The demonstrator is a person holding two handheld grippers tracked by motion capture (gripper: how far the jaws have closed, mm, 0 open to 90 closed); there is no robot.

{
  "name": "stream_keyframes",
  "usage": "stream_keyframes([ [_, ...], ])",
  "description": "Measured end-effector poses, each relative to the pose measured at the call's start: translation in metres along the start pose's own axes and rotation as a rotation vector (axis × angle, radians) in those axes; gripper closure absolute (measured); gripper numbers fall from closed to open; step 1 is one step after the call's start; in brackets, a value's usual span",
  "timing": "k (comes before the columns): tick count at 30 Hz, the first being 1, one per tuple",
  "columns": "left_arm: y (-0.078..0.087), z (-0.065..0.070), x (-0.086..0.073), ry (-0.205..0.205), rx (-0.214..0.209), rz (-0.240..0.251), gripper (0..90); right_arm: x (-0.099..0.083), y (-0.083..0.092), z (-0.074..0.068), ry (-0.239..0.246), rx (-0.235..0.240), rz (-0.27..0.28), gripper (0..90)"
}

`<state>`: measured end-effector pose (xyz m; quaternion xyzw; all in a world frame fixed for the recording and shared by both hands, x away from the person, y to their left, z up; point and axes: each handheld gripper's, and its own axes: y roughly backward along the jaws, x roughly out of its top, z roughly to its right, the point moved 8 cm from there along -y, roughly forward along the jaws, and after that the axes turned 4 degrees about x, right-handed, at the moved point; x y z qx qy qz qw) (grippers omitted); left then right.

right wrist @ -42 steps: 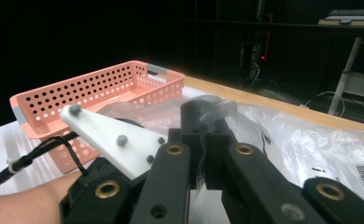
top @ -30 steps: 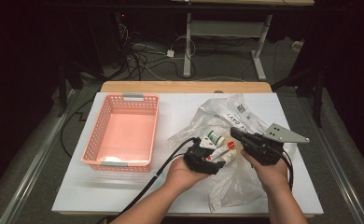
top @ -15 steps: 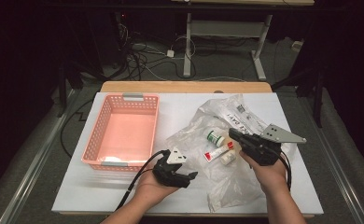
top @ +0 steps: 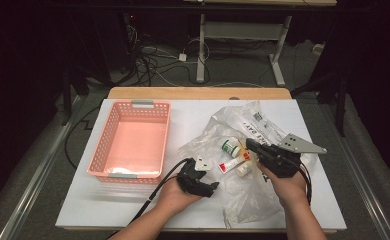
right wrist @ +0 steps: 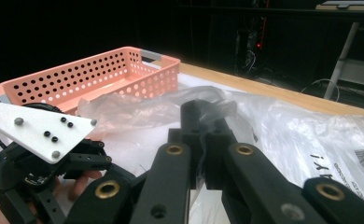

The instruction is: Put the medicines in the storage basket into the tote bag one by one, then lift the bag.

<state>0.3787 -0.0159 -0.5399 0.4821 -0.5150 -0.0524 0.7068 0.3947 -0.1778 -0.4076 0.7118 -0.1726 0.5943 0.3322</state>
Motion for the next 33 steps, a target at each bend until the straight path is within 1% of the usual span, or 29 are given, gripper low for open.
stream_keyframes([
  [1, 0.0, 0.002, 0.001, -0.001, -0.008, 0.008, 23.5, -0.001, 0.001, 0.0, 0.004, 0.002, -0.002, 90.0],
  [2, 0.0, 0.003, 0.002, -0.003, -0.018, 0.02, 26.7, -0.001, 0.002, -0.001, 0.004, 0.001, -0.002, 90.0],
  [4, -0.001, 0.005, 0.003, -0.022, -0.015, 0.019, 33.5, -0.002, 0.004, -0.001, 0.001, -0.002, -0.003, 90.0],
  [5, -0.002, 0.006, 0.004, -0.015, -0.023, 0.019, 33.7, -0.003, 0.005, -0.001, 0.001, -0.001, -0.001, 90.0],
  [7, -0.004, 0.007, 0.006, -0.005, -0.019, 0.022, 37.0, -0.005, 0.007, 0.0, -0.002, -0.005, -0.006, 90.0],
  [8, -0.004, 0.007, 0.007, -0.008, -0.02, 0.018, 37.5, -0.006, 0.007, 0.001, -0.005, -0.007, -0.008, 90.0],
  [9, -0.005, 0.007, 0.008, 0.002, -0.022, 0.021, 37.7, -0.007, 0.008, 0.001, -0.007, -0.009, -0.01, 90.0],
  [10, -0.006, 0.008, 0.01, 0.014, -0.036, 0.027, 37.0, -0.008, 0.008, 0.002, -0.01, -0.011, -0.011, 90.0],
  [11, -0.007, 0.01, 0.011, 0.008, -0.041, 0.025, 34.9, -0.008, 0.008, 0.001, -0.011, -0.011, -0.011, 90.0],
  [12, -0.009, 0.011, 0.012, 0.002, -0.029, 0.024, 31.5, -0.008, 0.009, 0.001, -0.009, -0.013, -0.01, 90.0],
  [13, -0.01, 0.011, 0.014, -0.002, -0.007, 0.026, 24.6, -0.007, 0.009, 0.001, -0.008, -0.013, -0.009, 90.0],
  [14, -0.01, 0.011, 0.015, -0.001, 0.006, 0.033, 19.9, -0.007, 0.009, 0.001, -0.008, -0.015, -0.008, 90.0],
  [16, -0.01, 0.01, 0.015, 0.007, 0.03, 0.03, 19.7, -0.007, 0.009, 0.001, -0.005, -0.015, -0.009, 90.0],
  [17, -0.01, 0.009, 0.014, 0.02, 0.033, 0.023, 20.6, -0.008, 0.009, 0.001, -0.002, -0.016, -0.013, 90.0],
  [18, -0.009, 0.009, 0.013, 0.029, 0.027, 0.017, 28.7, -0.008, 0.009, 0.001, -0.001, -0.017, -0.013, 90.0],
  [19, -0.008, 0.008, 0.012, 0.035, 0.034, 0.024, 39.6, -0.008, 0.009, 0.0, 0.001, -0.015, -0.014, 90.0],
  [20, -0.008, 0.007, 0.012, 0.041, 0.038, 0.029, 48.2, -0.008, 0.009, -0.001, 0.001, -0.013, -0.015, 90.0],
  [22, -0.007, 0.006, 0.011, 0.058, 0.045, 0.032, 60.7, -0.009, 0.009, -0.002, 0.006, -0.008, -0.018, 90.0],
  [24, -0.006, 0.003, 0.01, 0.066, 0.047, 0.031, 72.5, -0.009, 0.01, -0.003, 0.007, -0.005, -0.017, 90.0],
  [26, -0.006, 0.002, 0.01, 0.074, 0.035, 0.033, 86.0, -0.01, 0.011, -0.003, 0.002, -0.005, -0.016, 90.0],
  [27, -0.006, 0.002, 0.009, 0.073, 0.034, 0.034, 88.1, -0.01, 0.011, -0.003, 0.002, -0.005, -0.015, 90.0],
  [28, -0.006, 0.003, 0.009, 0.07, 0.028, 0.038, 88.4, -0.01, 0.011, -0.003, 0.004, -0.005, -0.016, 90.0],
  [30, -0.004, 0.005, 0.009, 0.048, 0.012, 0.048, 88.6, -0.01, 0.011, -0.003, 0.003, -0.006, -0.018, 90.0],
  [32, 0.001, 0.006, 0.01, 0.038, 0.013, 0.092, 88.6, -0.011, 0.011, -0.002, 0.005, -0.007, -0.02, 90.0],
  [33, 0.003, 0.006, 0.01, 0.03, 0.02, 0.104, 88.6, -0.011, 0.011, -0.002, 0.006, -0.009, -0.019, 90.0],
])
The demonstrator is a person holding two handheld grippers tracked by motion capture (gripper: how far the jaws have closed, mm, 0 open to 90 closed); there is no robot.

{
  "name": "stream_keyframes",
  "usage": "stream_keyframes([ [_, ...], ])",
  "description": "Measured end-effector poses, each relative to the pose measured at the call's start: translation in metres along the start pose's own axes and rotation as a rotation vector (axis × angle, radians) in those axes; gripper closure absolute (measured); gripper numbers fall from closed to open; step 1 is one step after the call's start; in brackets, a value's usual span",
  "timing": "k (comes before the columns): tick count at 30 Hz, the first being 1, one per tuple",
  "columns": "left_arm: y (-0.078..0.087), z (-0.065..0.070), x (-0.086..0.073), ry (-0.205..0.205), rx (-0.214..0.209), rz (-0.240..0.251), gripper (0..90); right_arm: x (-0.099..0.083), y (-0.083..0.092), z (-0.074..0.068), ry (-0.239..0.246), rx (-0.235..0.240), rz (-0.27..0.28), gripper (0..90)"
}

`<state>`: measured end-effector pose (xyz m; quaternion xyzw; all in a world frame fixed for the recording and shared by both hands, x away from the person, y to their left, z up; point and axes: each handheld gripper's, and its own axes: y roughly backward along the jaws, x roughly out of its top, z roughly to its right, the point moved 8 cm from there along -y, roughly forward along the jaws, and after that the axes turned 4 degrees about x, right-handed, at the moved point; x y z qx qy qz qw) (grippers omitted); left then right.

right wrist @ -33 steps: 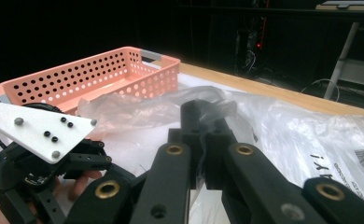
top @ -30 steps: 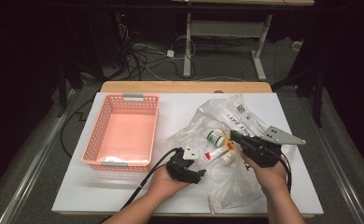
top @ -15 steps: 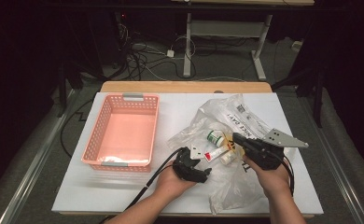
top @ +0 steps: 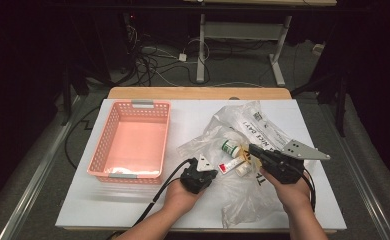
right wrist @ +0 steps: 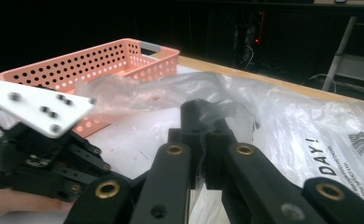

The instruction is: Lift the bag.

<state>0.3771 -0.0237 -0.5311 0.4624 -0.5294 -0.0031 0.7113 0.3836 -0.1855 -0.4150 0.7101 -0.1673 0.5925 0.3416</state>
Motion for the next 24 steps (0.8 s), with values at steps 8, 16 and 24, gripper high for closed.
stream_keyframes([
  [8, 0.031, -0.007, 0.016, 0.005, 0.036, 0.138, 88.6, 0.004, 0.002, 0.0, 0.011, -0.016, 0.026, 90.0],
  [16, 0.066, -0.024, 0.045, -0.008, 0.093, 0.251, 88.6, 0.018, 0.008, 0.003, 0.018, -0.038, 0.068, 90.0],
  [24, 0.089, -0.038, 0.087, -0.039, 0.141, 0.327, 88.6, 0.059, 0.011, 0.01, 0.053, -0.082, 0.148, 90.0],
])
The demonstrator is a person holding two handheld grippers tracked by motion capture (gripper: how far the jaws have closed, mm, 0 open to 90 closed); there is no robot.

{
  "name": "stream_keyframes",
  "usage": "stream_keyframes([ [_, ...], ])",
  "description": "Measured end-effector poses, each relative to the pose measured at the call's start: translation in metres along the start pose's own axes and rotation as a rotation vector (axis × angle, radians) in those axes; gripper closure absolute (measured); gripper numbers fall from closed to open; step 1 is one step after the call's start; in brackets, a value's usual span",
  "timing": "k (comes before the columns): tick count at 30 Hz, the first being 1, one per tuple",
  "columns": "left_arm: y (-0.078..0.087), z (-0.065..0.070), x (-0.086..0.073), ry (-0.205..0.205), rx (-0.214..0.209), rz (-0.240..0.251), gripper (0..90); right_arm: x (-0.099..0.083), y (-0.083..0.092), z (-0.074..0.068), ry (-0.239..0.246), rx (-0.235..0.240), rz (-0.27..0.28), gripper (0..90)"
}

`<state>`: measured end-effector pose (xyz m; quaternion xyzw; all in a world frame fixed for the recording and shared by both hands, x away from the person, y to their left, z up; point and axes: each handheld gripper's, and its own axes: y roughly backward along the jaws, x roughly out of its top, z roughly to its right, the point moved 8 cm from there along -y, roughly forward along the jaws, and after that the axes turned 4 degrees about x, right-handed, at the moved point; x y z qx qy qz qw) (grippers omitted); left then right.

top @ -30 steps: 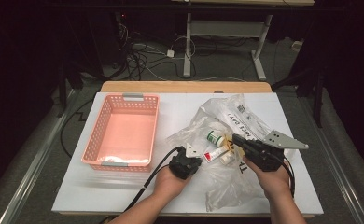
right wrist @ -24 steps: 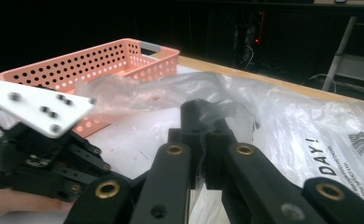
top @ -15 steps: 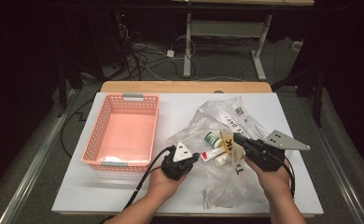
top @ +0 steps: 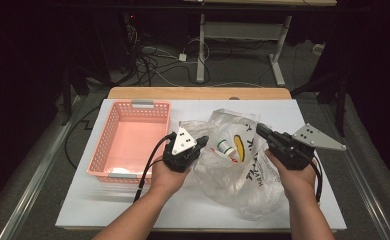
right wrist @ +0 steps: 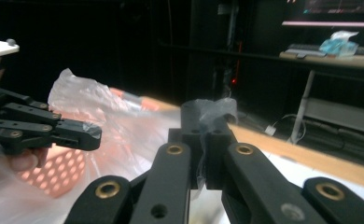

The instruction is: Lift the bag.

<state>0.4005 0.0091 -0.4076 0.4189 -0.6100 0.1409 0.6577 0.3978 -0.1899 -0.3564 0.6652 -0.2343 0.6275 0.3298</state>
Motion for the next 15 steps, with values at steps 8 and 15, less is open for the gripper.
stream_keyframes([
  [8, 0.001, -0.006, 0.047, -0.03, 0.027, 0.089, 88.6, 0.035, -0.008, 0.012, 0.009, -0.048, 0.074, 90.0],
  [15, 0.004, -0.008, 0.089, -0.053, 0.041, 0.16, 88.6, 0.077, -0.007, 0.022, 0.03, -0.086, 0.152, 90.0],
])
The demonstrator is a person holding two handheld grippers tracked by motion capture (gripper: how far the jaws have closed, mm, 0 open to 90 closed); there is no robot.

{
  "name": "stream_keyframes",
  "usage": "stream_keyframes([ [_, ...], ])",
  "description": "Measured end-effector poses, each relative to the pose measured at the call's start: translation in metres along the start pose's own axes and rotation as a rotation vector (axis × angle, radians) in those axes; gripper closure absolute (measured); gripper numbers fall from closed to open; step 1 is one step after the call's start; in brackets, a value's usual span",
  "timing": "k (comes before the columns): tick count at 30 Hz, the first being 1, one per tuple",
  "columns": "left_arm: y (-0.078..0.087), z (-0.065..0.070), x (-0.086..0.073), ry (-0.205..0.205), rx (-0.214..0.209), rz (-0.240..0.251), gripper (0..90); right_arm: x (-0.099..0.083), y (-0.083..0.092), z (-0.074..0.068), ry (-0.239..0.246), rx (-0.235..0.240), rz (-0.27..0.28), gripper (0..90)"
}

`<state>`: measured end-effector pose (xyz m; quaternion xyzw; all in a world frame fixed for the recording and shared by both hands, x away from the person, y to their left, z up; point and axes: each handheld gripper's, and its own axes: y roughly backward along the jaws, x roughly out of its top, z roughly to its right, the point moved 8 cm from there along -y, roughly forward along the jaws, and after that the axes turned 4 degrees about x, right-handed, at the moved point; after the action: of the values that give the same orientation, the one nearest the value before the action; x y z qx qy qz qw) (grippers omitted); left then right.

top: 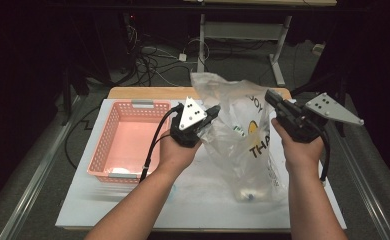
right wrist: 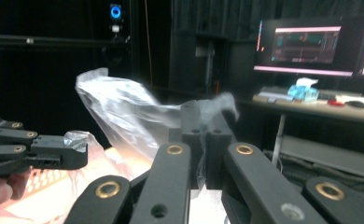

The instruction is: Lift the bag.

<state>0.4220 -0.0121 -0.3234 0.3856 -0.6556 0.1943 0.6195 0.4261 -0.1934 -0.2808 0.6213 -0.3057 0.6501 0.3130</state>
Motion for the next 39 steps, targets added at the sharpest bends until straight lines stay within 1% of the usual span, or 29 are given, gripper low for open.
stream_keyframes([
  [1, 0.0, 0.0, 0.007, -0.008, 0.005, 0.01, 88.6, 0.005, 0.0, 0.001, 0.003, -0.002, 0.007, 90.0],
  [3, 0.001, -0.001, 0.017, -0.008, 0.004, 0.025, 88.6, 0.018, 0.0, 0.003, 0.006, -0.009, 0.03, 90.0],
  [4, 0.002, -0.001, 0.022, -0.012, 0.007, 0.033, 88.6, 0.022, 0.0, 0.004, 0.015, -0.011, 0.034, 90.0],
  [8, 0.005, -0.005, 0.043, -0.028, 0.023, 0.068, 88.6, 0.041, 0.003, 0.006, 0.025, -0.023, 0.065, 90.0],
  [11, 0.008, -0.006, 0.053, -0.033, 0.029, 0.091, 88.6, 0.052, 0.007, 0.008, 0.04, -0.031, 0.085, 90.0],
  [13, 0.009, -0.009, 0.057, -0.027, 0.034, 0.105, 88.6, 0.057, 0.009, 0.008, 0.043, -0.033, 0.096, 90.0],
  [15, 0.009, -0.01, 0.056, -0.023, 0.033, 0.102, 88.6, 0.058, 0.01, 0.01, 0.043, -0.032, 0.1, 90.0],
  [18, 0.008, -0.013, 0.052, -0.021, 0.038, 0.092, 88.6, 0.054, 0.009, 0.012, 0.041, -0.034, 0.09, 90.0],
  [20, 0.006, -0.015, 0.047, -0.018, 0.04, 0.081, 88.5, 0.049, 0.008, 0.012, 0.03, -0.033, 0.083, 90.0],
  [21, 0.006, -0.016, 0.045, -0.017, 0.044, 0.076, 88.5, 0.047, 0.007, 0.013, 0.037, -0.033, 0.076, 90.0],
  [23, 0.004, -0.019, 0.04, -0.004, 0.041, 0.063, 88.5, 0.041, 0.005, 0.013, 0.022, -0.031, 0.066, 90.0],
  [25, 0.004, -0.021, 0.036, 0.003, 0.042, 0.055, 88.4, 0.034, 0.005, 0.013, 0.025, -0.029, 0.055, 90.0],
  [30, 0.003, -0.024, 0.031, -0.001, 0.044, 0.033, 88.1, 0.027, 0.003, 0.014, 0.02, -0.021, 0.035, 90.0],
  [31, 0.004, -0.024, 0.031, 0.0, 0.042, 0.033, 86.7, 0.026, 0.003, 0.014, 0.019, -0.023, 0.033, 89.7],
  [33, 0.005, -0.025, 0.029, 0.007, 0.029, 0.025, 78.5, 0.026, 0.002, 0.013, 0.022, -0.019, 0.028, 88.1],
  [35, 0.008, -0.027, 0.028, 0.009, 0.037, 0.028, 72.8, 0.025, 0.002, 0.012, 0.02, -0.017, 0.025, 85.7],
  [36, 0.01, -0.028, 0.026, 0.019, 0.035, 0.026, 69.0, 0.025, 0.002, 0.012, 0.017, -0.017, 0.022, 83.9],
  [37, 0.012, -0.029, 0.024, 0.032, 0.025, 0.016, 64.4, 0.024, 0.002, 0.012, 0.02, -0.015, 0.017, 82.6],
  [38, 0.014, -0.029, 0.021, 0.03, 0.021, -0.004, 60.7, 0.023, 0.001, 0.012, 0.019, -0.011, 0.012, 82.0],
  [39, 0.017, -0.03, 0.017, 0.019, 0.036, -0.015, 57.5, 0.023, 0.001, 0.011, 0.015, -0.01, 0.01, 81.1],
])
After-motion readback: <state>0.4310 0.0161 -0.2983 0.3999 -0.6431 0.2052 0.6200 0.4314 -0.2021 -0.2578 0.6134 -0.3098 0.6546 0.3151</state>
